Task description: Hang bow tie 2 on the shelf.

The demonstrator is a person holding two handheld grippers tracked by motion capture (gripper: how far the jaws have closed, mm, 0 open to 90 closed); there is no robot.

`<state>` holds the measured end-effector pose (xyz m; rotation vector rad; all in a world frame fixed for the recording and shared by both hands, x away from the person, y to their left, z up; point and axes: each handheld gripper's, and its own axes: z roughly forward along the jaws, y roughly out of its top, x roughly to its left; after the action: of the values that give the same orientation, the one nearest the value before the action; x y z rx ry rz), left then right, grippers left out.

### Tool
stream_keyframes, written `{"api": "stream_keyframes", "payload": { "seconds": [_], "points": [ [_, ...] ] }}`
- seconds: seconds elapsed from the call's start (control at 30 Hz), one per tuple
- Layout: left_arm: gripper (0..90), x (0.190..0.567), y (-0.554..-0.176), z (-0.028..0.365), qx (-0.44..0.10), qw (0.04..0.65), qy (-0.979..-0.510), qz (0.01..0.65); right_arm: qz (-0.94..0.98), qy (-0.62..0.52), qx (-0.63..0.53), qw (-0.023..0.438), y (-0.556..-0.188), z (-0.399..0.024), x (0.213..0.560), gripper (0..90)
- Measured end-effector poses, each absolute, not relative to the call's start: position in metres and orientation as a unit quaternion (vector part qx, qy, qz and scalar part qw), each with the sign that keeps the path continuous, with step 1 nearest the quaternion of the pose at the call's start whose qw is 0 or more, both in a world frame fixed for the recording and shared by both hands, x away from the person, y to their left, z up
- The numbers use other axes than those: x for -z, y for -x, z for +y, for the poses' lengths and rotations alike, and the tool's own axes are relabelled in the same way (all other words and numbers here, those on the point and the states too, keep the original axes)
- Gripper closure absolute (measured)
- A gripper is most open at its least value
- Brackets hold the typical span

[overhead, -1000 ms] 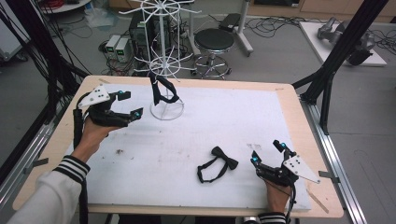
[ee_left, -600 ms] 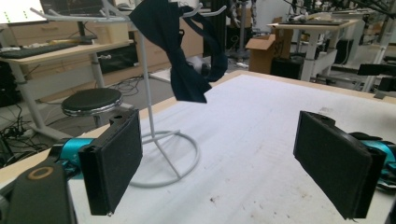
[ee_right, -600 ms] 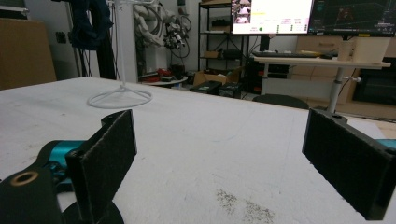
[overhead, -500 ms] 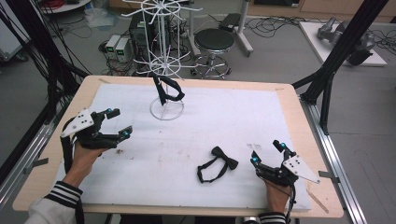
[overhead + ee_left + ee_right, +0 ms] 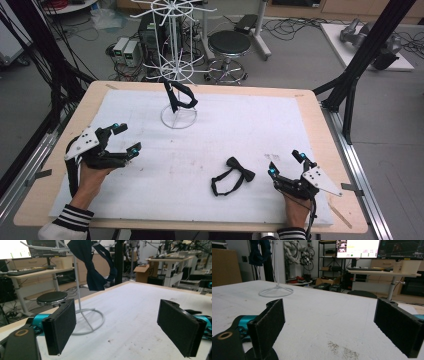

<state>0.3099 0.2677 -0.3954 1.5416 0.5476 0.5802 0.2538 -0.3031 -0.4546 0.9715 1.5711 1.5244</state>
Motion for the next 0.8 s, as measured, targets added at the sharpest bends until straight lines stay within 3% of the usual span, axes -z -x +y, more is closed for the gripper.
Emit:
{"api": "stream_keyframes", "payload": {
  "seconds": [0.5, 0.8],
  "points": [
    [16.0, 0.3998, -0.3131, 0.2702, -0.248, 0.649, -0.680, 0.232, 0.619, -0.368, -0.586, 0.371, -0.2547, -0.3012, 0.4536, 9.3],
    [16.0, 0.3946, -0.3131, 0.2712, -0.244, 0.653, -0.679, 0.231, 0.634, -0.363, -0.588, 0.347, -0.2551, -0.3001, 0.4459, 9.3]
  ]
}}
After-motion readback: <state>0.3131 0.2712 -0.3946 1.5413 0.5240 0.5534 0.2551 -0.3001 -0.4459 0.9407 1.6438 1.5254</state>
